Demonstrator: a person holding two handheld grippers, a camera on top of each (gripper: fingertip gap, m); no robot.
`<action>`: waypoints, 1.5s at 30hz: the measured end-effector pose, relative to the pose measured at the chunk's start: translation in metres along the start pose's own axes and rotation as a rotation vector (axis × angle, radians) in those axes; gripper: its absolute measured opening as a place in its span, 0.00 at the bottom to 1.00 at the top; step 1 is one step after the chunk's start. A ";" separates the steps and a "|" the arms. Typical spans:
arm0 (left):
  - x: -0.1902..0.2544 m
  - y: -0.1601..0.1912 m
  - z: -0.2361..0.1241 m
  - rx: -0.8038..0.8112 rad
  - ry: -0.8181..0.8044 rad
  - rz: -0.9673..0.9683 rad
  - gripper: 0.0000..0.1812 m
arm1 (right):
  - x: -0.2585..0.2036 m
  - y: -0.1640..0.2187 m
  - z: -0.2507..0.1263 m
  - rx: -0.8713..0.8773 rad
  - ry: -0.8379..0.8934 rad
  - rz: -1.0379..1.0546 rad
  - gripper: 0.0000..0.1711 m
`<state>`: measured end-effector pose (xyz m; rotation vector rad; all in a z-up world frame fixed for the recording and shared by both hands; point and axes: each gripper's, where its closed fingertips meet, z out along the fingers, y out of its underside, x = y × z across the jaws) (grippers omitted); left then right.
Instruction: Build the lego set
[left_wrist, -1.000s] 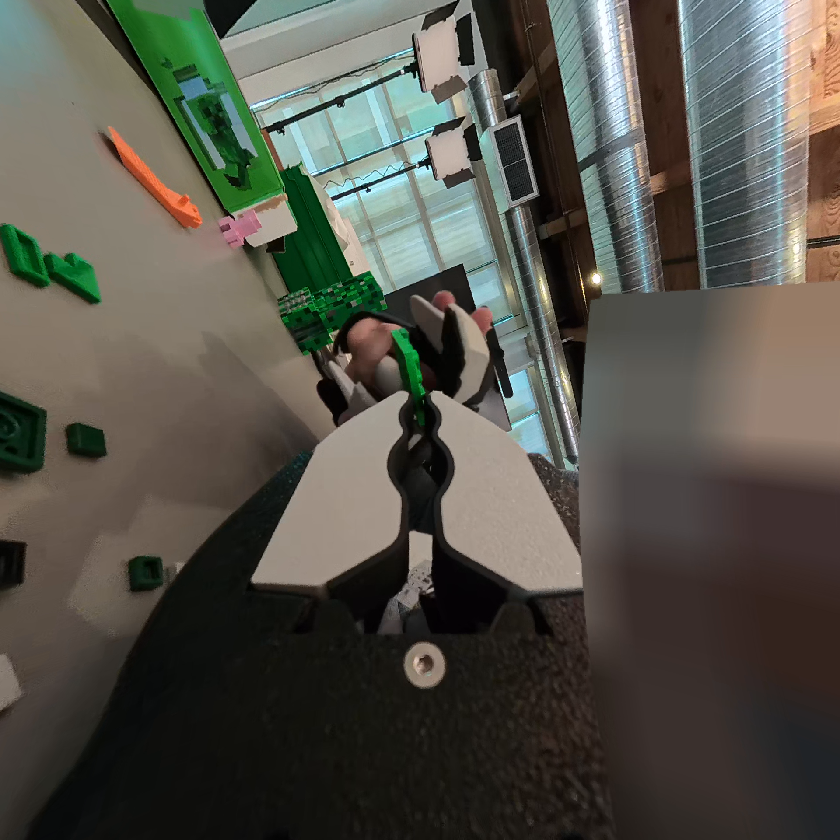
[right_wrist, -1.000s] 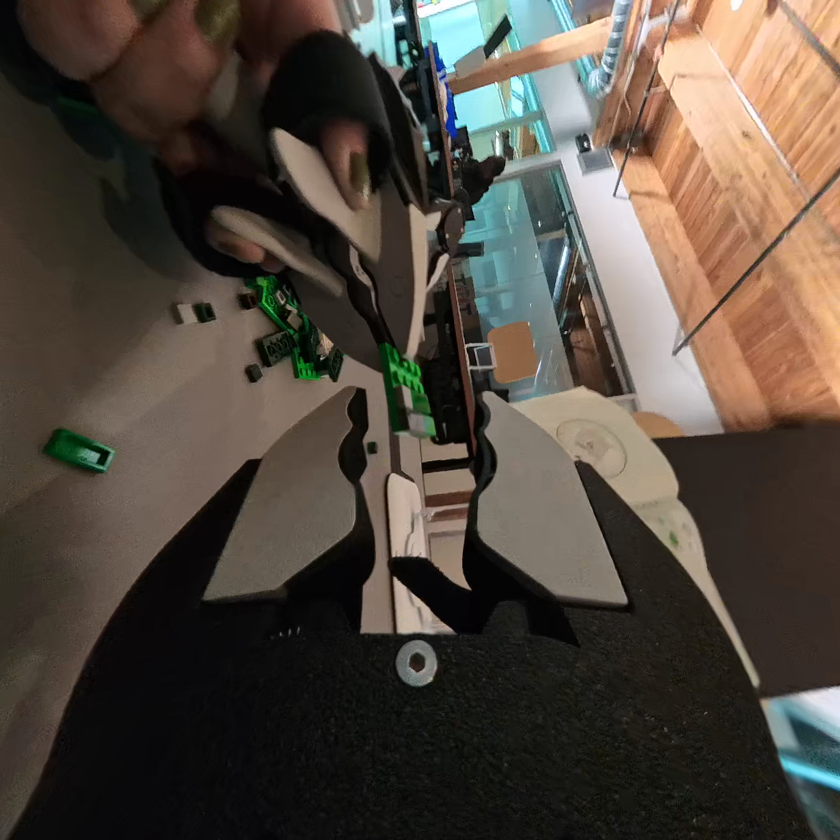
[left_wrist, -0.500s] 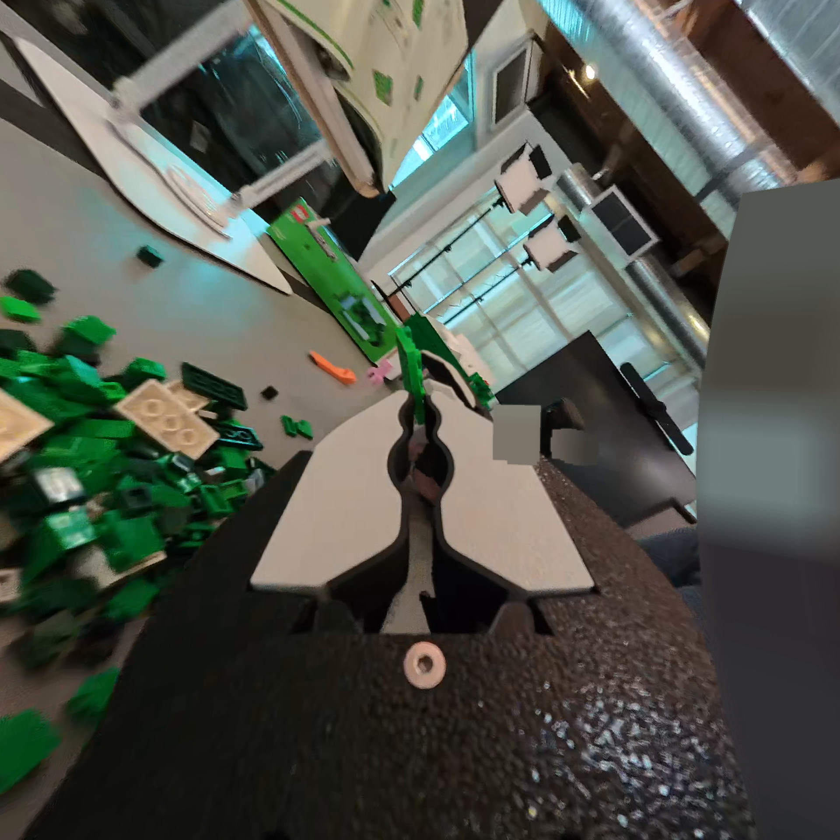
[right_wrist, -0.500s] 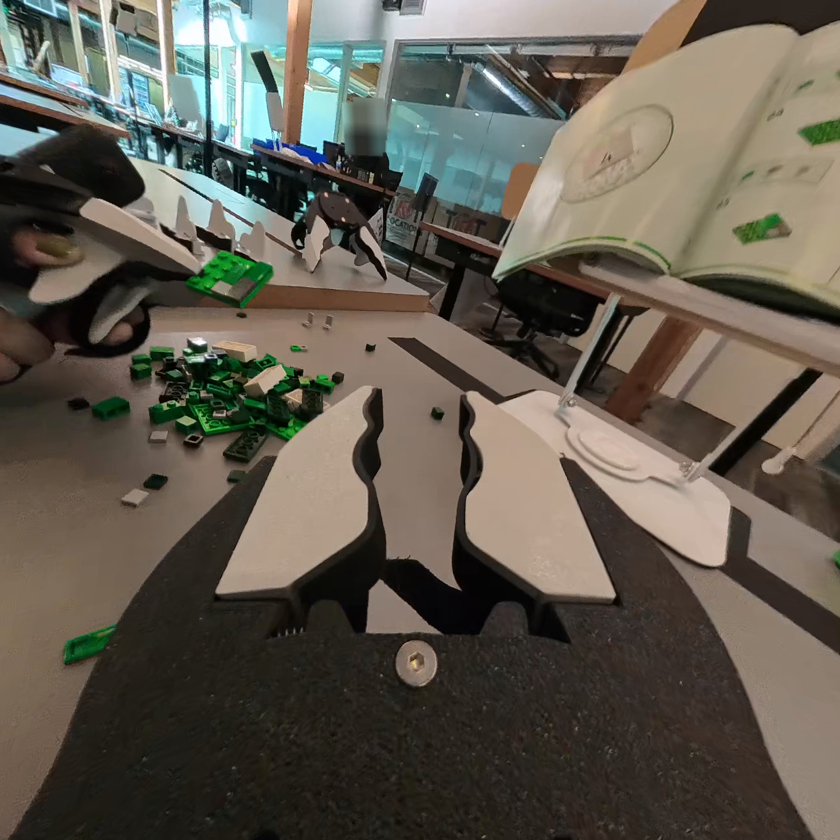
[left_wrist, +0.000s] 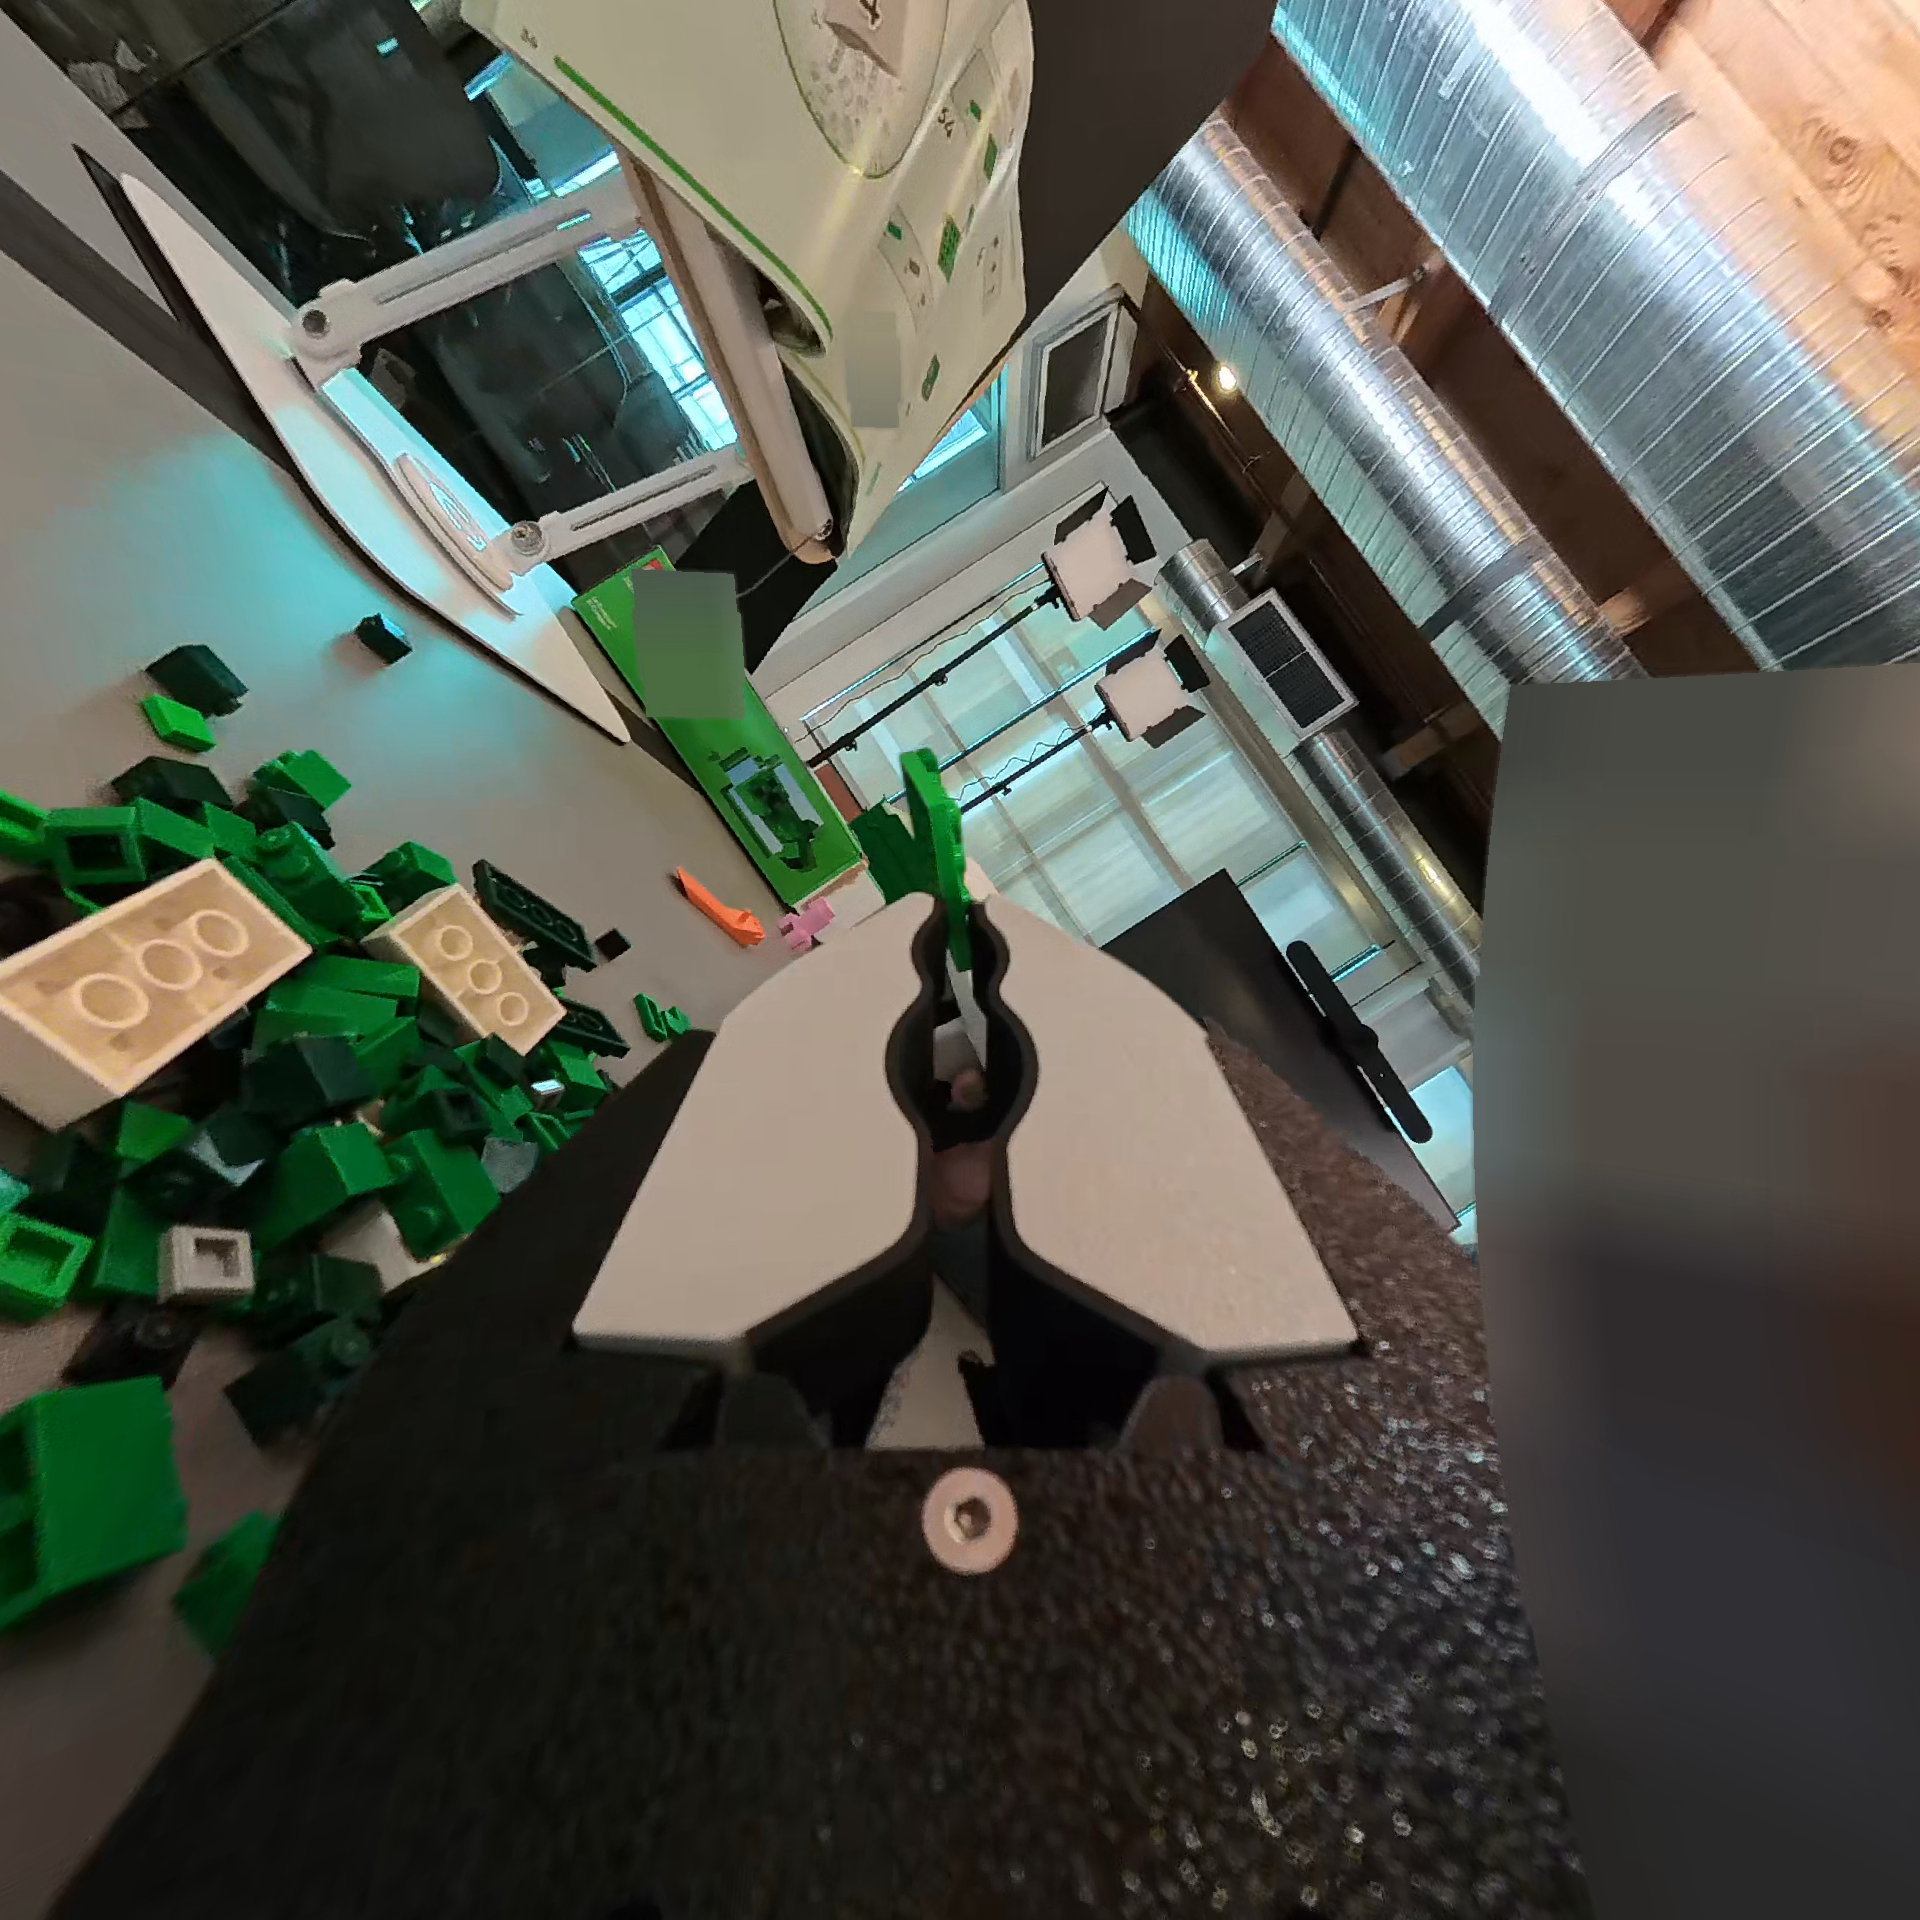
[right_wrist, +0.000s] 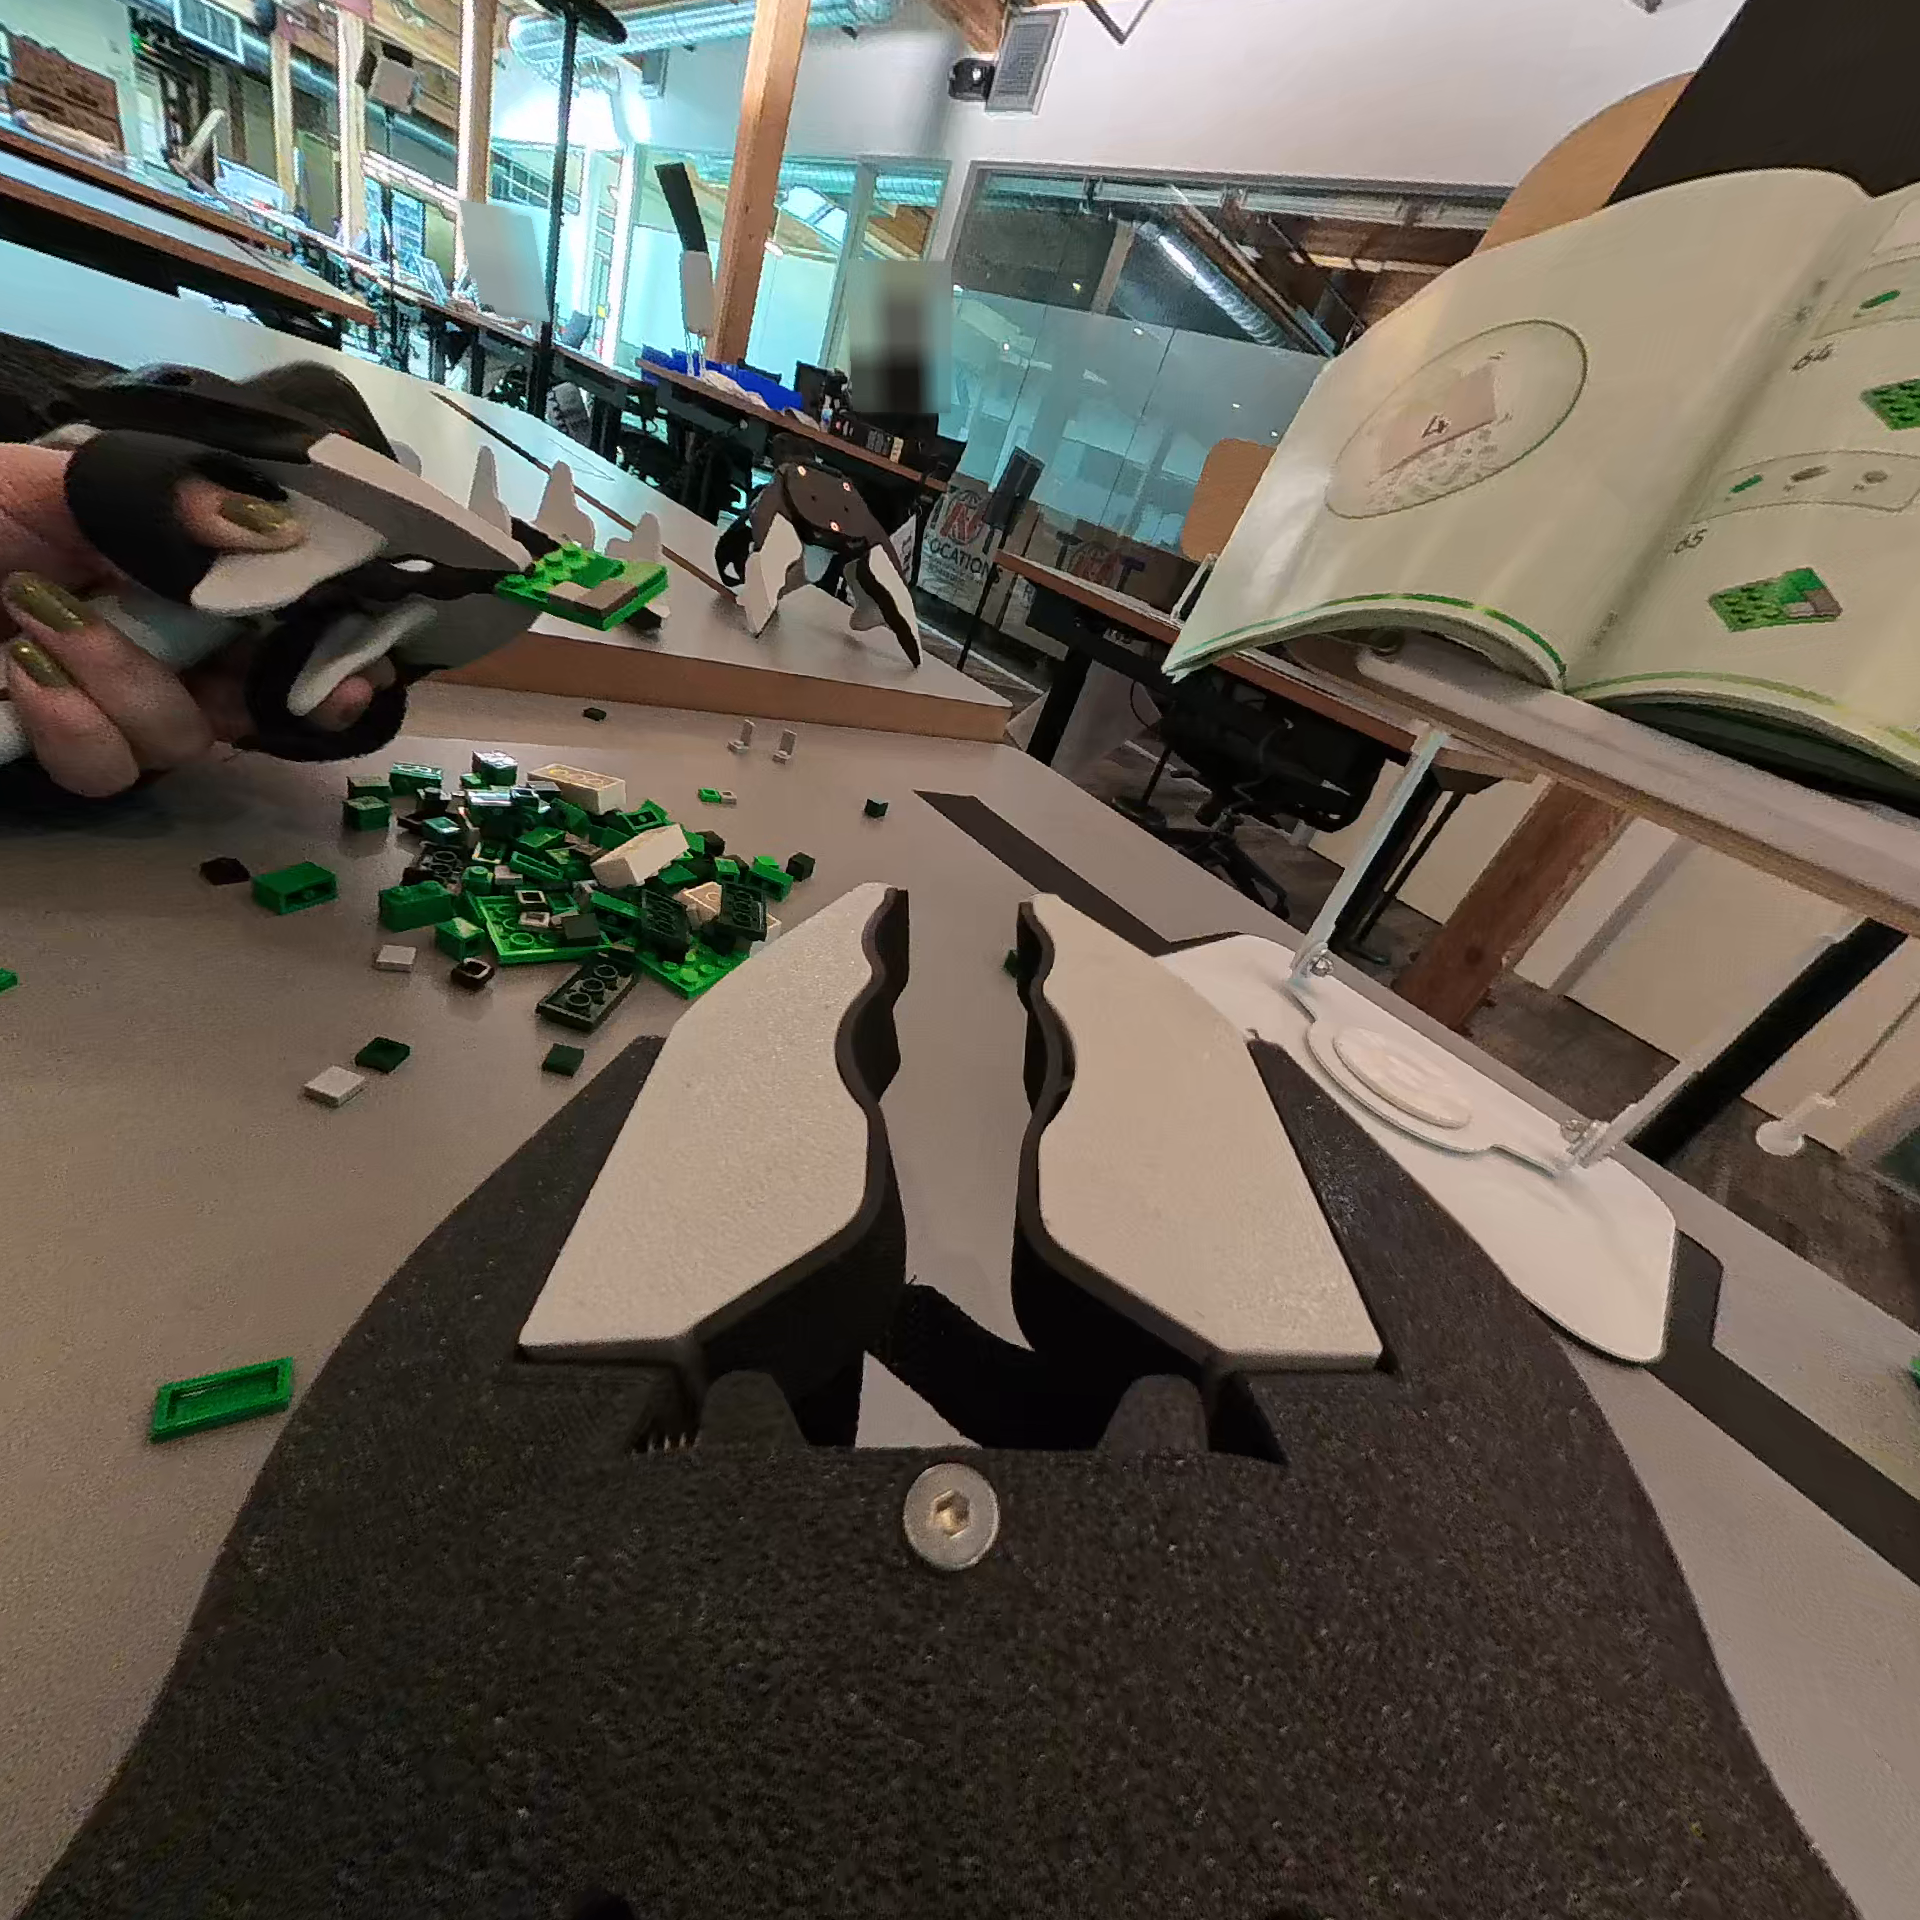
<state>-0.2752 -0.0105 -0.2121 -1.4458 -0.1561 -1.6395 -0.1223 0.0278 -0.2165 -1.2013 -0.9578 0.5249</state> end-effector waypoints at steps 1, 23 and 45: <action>0.000 0.000 0.000 0.002 0.002 -0.006 0.02 | 0.000 0.000 0.000 0.003 -0.003 -0.001 0.11; -0.003 -0.027 -0.032 0.132 -0.061 0.030 0.02 | 0.008 -0.002 -0.003 0.031 -0.066 0.168 0.00; -0.013 -0.028 -0.033 0.139 -0.097 -0.041 0.02 | -0.007 0.000 0.000 0.001 -0.077 0.031 0.00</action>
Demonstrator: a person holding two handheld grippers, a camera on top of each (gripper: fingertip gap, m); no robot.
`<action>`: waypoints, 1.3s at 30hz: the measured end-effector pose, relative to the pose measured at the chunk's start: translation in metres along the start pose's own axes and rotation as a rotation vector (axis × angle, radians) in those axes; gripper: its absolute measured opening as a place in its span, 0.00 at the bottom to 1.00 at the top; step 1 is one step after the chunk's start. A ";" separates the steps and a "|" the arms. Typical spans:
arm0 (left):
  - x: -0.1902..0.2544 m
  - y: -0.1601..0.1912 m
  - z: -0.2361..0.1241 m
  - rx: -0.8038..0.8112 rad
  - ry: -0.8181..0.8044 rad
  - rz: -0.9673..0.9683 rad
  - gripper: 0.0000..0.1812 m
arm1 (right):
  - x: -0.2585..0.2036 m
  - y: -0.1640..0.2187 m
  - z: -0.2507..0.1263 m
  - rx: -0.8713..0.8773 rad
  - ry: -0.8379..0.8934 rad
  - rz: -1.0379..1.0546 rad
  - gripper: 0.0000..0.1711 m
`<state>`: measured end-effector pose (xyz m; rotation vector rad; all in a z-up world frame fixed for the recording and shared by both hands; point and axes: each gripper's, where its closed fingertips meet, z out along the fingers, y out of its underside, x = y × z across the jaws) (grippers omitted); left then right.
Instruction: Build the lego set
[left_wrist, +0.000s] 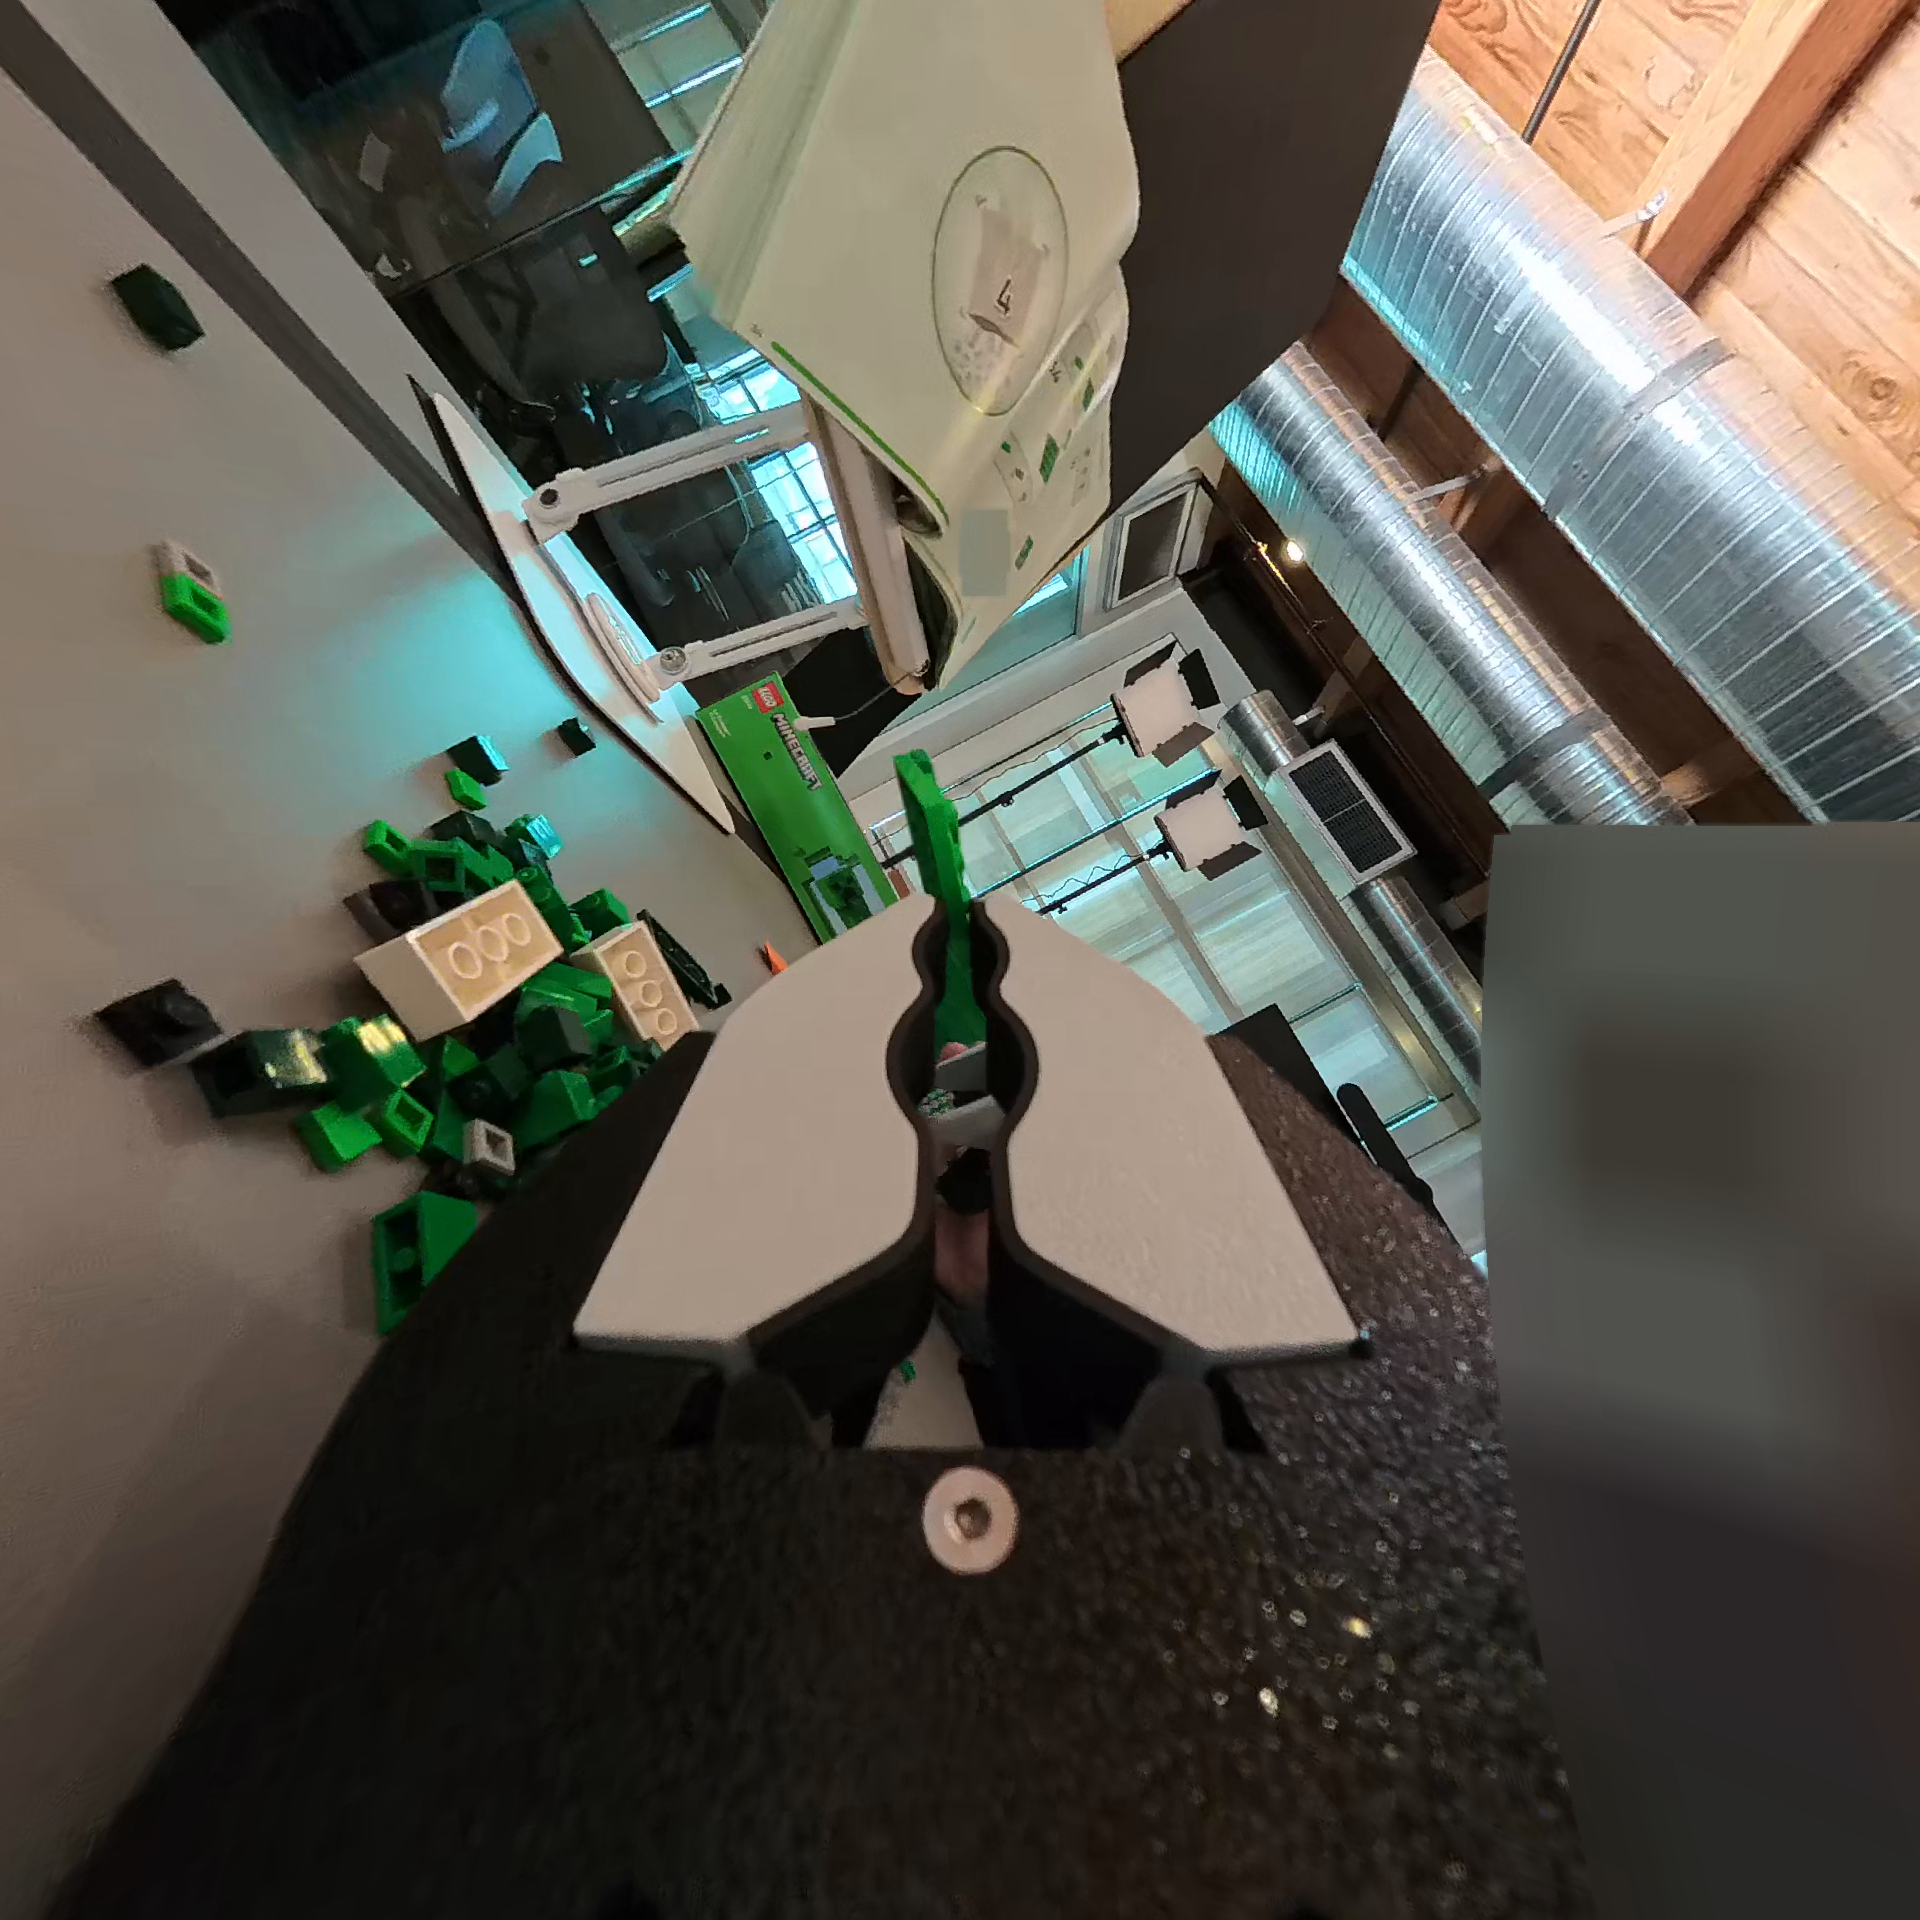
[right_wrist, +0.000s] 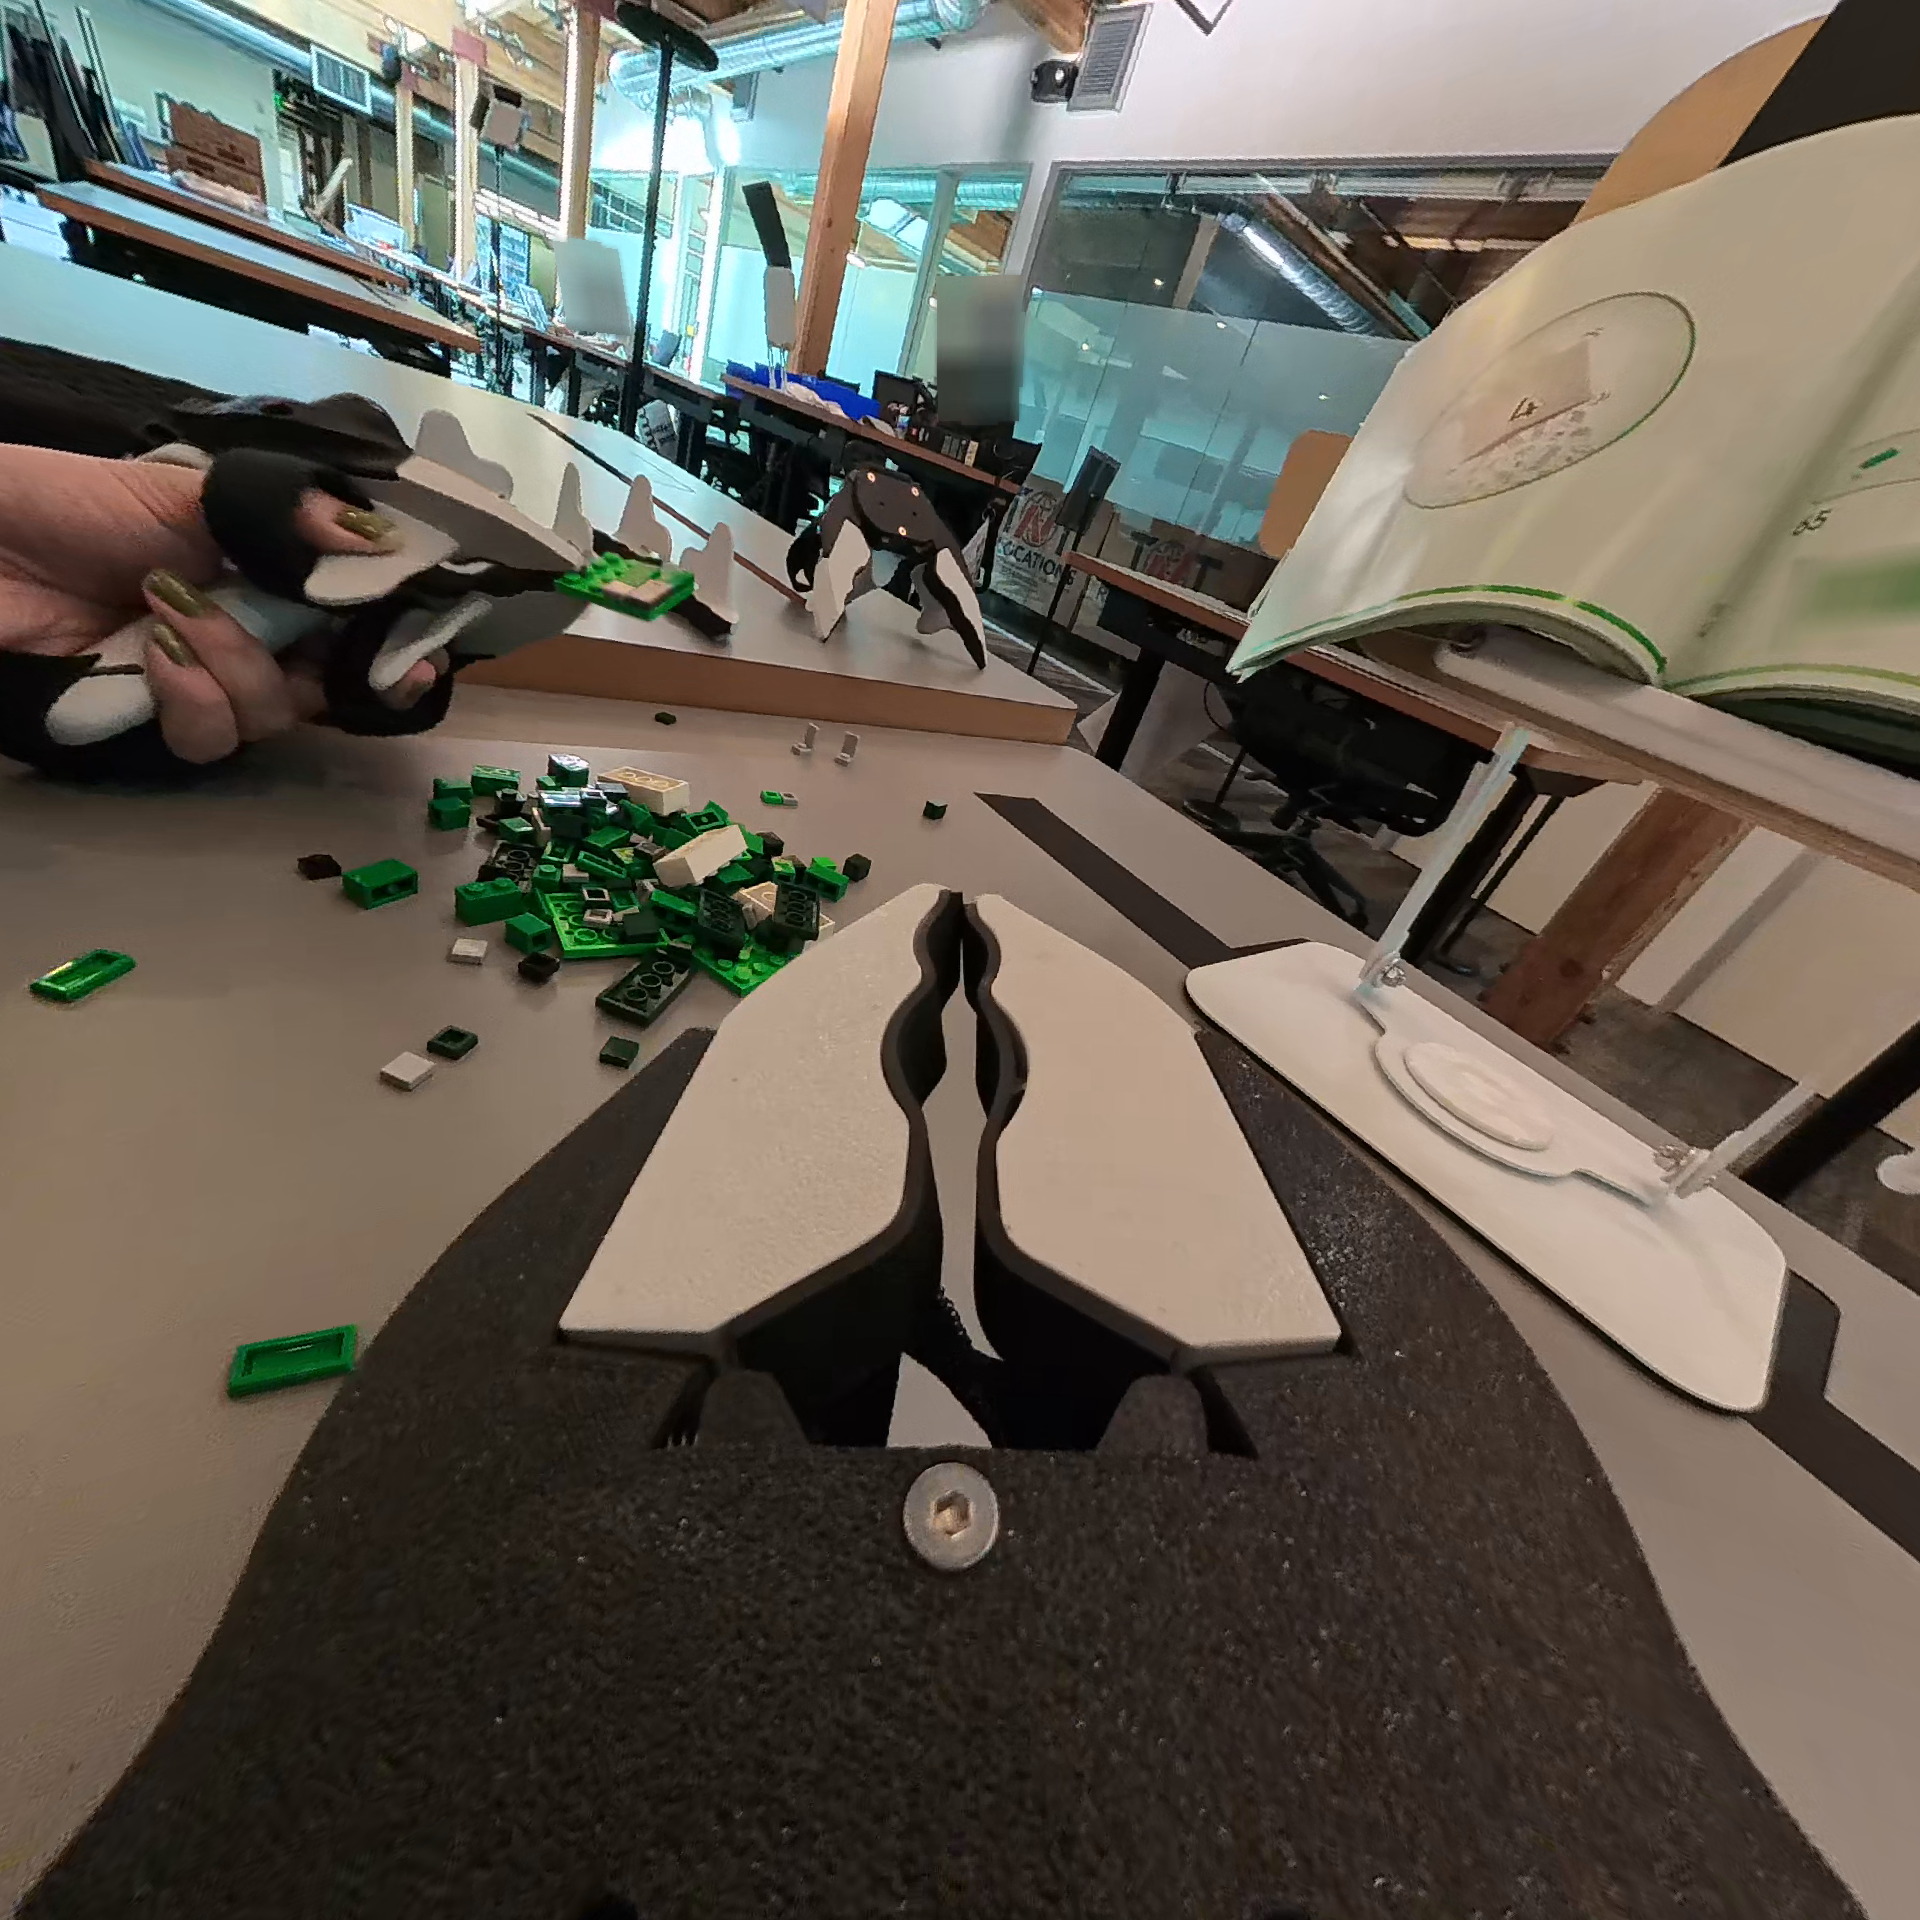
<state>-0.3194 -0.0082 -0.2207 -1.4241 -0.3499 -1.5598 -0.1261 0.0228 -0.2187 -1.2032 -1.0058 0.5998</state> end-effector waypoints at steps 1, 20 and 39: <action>-0.001 0.000 0.000 0.000 -0.006 -0.003 0.02 | 0.000 0.000 0.000 -0.001 0.000 0.000 0.00; 0.001 0.003 0.001 -0.021 0.009 0.005 0.02 | 0.004 0.004 0.003 -0.029 0.027 0.004 0.00; 0.007 -0.027 -0.018 0.149 -0.032 0.128 0.02 | -0.018 0.020 0.009 -0.176 -0.135 -0.031 0.01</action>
